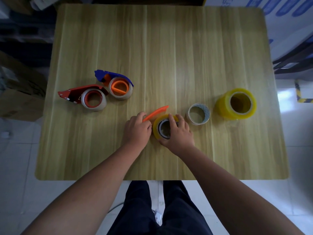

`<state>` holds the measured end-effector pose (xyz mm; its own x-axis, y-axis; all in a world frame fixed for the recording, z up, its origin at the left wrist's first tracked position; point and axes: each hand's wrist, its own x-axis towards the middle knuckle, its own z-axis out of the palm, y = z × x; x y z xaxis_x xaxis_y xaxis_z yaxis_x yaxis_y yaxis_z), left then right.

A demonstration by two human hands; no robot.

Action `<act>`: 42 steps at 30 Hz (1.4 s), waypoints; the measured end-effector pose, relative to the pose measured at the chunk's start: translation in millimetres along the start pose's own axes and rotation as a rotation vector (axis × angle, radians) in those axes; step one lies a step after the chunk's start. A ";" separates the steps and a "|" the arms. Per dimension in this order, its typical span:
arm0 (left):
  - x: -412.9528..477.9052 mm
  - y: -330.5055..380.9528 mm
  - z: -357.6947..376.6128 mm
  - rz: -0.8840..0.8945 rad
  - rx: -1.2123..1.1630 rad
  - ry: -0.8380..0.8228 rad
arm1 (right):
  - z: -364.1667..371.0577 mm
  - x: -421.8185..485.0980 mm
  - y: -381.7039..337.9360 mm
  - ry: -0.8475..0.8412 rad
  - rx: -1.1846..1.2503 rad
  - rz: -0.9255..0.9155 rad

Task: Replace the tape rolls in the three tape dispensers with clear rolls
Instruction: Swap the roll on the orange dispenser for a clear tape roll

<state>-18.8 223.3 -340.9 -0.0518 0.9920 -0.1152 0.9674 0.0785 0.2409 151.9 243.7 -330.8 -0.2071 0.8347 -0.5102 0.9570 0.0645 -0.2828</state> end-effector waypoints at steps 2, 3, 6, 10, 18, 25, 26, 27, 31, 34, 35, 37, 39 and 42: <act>2.0 -2.4 -0.5 0.005 -0.017 -0.012 | -1.1 0.1 -1.4 -0.025 -0.036 0.006; 2.9 -4.2 -0.2 0.005 -0.032 -0.020 | -0.8 -0.1 -2.6 -0.038 -0.067 0.006; 1.9 -10.7 4.4 0.052 -0.079 -0.059 | 1.1 -0.4 -8.0 -0.066 -0.167 0.002; -0.2 -24.6 7.9 0.217 -0.171 -0.125 | 1.8 0.1 -12.8 -0.063 -0.199 -0.029; 9.3 -45.3 5.8 0.347 -0.203 -0.242 | 6.0 -4.3 -3.3 -0.052 -0.009 0.059; 12.4 -44.4 5.9 0.301 -0.288 -0.372 | 4.2 0.4 -30.0 0.069 0.031 0.089; 13.1 -46.4 5.9 0.324 -0.267 -0.372 | 2.2 1.8 -29.0 0.052 0.011 0.061; 13.4 -47.8 4.5 0.358 -0.241 -0.371 | 0.0 3.1 -27.6 0.029 -0.014 0.035; 16.6 -50.5 -0.4 0.485 -0.213 -0.252 | -11.3 4.9 -26.4 -0.048 -0.106 -0.016; 19.4 -50.3 -3.1 0.444 -0.180 -0.206 | -14.8 5.7 -26.8 -0.104 -0.114 0.009; 18.8 -50.6 -4.2 0.372 -0.208 -0.191 | -14.4 6.2 -28.2 -0.113 -0.109 0.030; 18.7 -53.2 -3.9 0.368 -0.132 -0.098 | -13.7 8.7 -34.1 -0.115 -0.099 0.079; 19.2 -54.4 -2.0 0.371 -0.047 -0.048 | -14.7 12.4 -41.2 -0.120 -0.091 0.120; 15.4 -52.0 -0.5 0.134 -0.145 0.010 | -16.2 16.6 -45.7 -0.125 -0.095 0.135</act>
<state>-69.9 234.5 -354.7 0.0721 0.9954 -0.0636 0.9201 -0.0417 0.3895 108.1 263.5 -313.2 -0.0931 0.7653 -0.6369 0.9915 0.0127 -0.1297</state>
